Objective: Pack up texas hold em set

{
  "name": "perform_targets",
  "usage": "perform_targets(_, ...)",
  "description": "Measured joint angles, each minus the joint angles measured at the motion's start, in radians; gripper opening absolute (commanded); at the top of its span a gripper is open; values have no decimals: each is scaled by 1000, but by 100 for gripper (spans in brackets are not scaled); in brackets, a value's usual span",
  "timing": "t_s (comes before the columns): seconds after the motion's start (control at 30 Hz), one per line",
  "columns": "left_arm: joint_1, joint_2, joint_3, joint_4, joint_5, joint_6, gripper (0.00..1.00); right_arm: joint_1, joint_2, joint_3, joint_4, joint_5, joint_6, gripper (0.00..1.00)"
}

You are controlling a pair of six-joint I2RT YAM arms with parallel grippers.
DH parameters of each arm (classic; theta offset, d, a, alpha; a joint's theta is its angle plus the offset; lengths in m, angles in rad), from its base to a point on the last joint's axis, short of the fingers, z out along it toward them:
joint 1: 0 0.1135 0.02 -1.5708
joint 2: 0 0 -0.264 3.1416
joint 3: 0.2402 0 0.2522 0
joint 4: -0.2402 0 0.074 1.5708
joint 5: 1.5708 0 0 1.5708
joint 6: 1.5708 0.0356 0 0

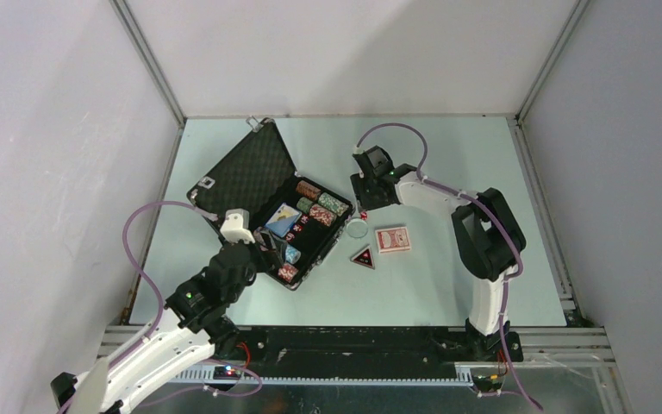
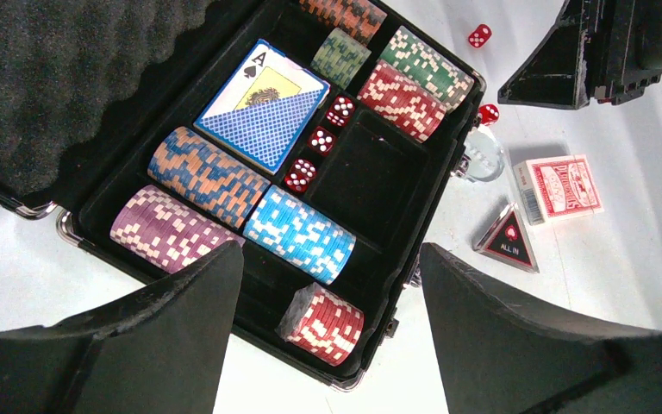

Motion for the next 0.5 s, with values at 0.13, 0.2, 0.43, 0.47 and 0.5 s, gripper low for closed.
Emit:
perform_targets(0.13, 0, 0, 0, 0, 0, 0, 82, 2, 11, 0, 11, 2, 6, 42)
perform_targets(0.2, 0, 0, 0, 0, 0, 0, 82, 2, 26, 0, 20, 2, 16, 41)
perform_targets(0.43, 0, -4, 0, 0, 0, 0, 81, 7, 60, 0, 30, 9, 32, 39)
perform_targets(0.47, 0, -5, 0, 0, 0, 0, 82, 9, 62, 0, 31, 10, 35, 37)
perform_targets(0.5, 0, -5, 0, 0, 0, 0, 82, 11, 63, 0, 32, 12, 36, 37)
